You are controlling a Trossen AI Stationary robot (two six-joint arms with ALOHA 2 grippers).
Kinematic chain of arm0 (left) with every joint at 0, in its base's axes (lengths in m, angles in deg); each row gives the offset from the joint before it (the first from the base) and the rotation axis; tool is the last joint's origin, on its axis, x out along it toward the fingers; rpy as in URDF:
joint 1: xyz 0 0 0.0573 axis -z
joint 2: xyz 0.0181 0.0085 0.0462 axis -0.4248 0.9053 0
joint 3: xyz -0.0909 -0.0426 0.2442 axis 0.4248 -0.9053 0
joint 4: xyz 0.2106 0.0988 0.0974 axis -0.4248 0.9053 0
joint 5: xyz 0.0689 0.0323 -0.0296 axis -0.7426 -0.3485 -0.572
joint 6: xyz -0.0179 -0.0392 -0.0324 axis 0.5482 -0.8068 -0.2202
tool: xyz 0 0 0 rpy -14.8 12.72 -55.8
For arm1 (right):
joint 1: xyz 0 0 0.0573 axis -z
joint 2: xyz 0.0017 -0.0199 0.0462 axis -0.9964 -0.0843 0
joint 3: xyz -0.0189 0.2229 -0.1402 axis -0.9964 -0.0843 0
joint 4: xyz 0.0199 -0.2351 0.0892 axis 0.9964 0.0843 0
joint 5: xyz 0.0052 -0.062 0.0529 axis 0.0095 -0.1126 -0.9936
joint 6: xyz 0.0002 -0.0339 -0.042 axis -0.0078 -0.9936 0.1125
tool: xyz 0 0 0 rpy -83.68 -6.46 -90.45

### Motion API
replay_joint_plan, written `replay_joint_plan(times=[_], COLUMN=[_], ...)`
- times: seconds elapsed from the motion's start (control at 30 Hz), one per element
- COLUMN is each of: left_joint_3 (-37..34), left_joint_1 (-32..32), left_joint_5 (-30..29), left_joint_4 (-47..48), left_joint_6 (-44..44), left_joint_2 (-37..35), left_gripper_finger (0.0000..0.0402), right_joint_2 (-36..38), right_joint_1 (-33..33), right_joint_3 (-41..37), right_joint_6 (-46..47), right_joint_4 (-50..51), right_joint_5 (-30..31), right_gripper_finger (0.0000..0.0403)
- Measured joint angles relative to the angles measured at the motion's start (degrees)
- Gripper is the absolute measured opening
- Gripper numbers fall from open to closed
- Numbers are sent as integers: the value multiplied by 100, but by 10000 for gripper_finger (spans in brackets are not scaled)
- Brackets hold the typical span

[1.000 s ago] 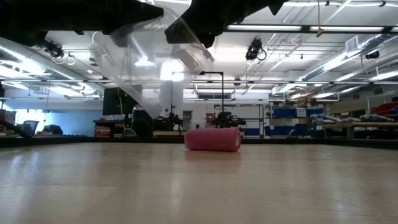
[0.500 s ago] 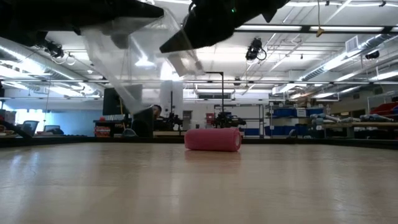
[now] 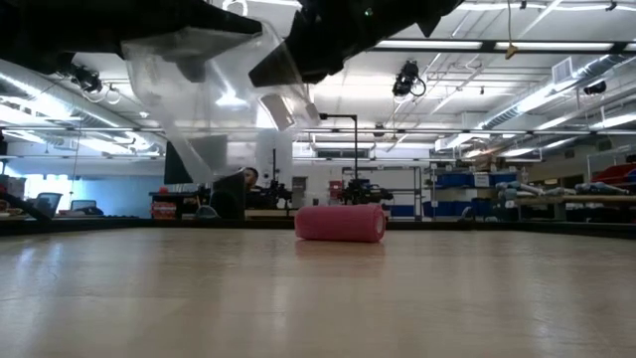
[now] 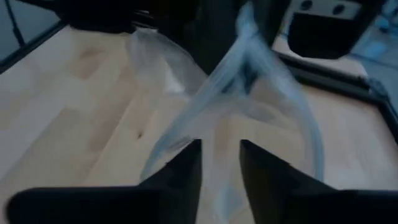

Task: Roll bandage
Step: Open the transparent zip bag

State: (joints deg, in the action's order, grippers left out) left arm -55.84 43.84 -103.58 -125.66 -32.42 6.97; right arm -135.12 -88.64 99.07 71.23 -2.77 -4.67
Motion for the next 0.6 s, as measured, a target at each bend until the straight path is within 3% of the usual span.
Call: replay_joint_plan(times=[0.13, 0.6], left_joint_3=[0, 0], left_joint_1=[0, 0], left_joint_5=[-15, -378], left_joint_4=[206, 784], left_joint_6=[-25, -1], left_joint_2=[0, 0], left_gripper_finger=[0, 0], right_joint_2=[31, 35], right_joint_1=[63, 95], right_joint_3=[-1, -2], right_joint_6=[196, 296], right_joint_4=[88, 216], right_joint_5=[72, 91], right_gripper_finger=[154, 177])
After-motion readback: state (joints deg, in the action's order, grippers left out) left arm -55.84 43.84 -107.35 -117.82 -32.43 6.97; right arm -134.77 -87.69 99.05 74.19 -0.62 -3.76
